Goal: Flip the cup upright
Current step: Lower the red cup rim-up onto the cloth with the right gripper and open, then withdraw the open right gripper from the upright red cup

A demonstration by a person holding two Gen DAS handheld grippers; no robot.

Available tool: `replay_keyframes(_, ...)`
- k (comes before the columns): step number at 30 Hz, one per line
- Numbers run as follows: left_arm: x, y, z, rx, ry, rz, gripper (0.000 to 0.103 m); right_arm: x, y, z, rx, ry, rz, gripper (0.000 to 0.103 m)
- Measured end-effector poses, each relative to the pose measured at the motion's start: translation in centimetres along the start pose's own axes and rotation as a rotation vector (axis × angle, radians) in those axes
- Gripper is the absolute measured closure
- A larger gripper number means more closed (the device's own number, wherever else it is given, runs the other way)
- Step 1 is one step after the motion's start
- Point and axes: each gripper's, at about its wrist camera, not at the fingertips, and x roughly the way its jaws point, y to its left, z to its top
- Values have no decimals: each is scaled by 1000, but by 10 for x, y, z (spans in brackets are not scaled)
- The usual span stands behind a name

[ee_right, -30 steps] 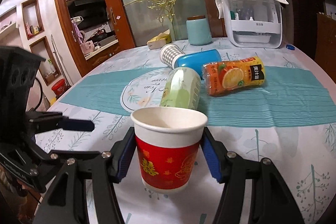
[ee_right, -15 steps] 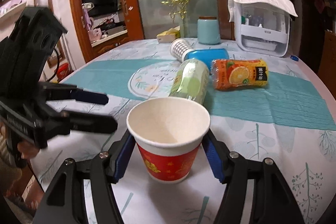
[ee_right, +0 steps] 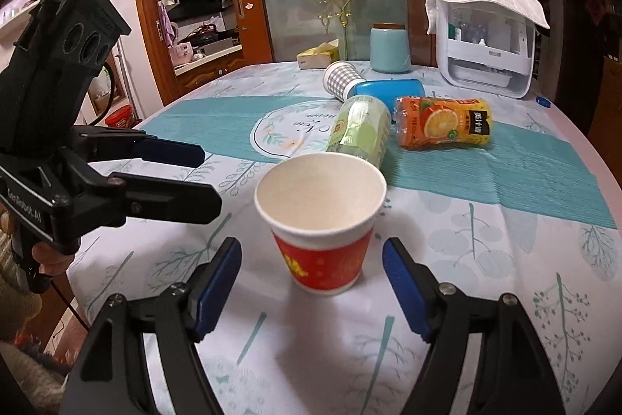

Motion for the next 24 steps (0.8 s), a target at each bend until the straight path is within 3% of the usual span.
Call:
replay_keyframes(8, -16, -28, -12, -6, 6, 18, 15, -17, -13, -7, 89, 29, 5, 27)
replay_keyframes(19, -51, -57, -17, -54, -42, 211, 15, -47, -32, -1, 212, 53, -25, 27)
replay_keyframes(24, -60, -53, -9, -136, -43, 251, 15, -60, -36, 10, 246, 59, -37, 27)
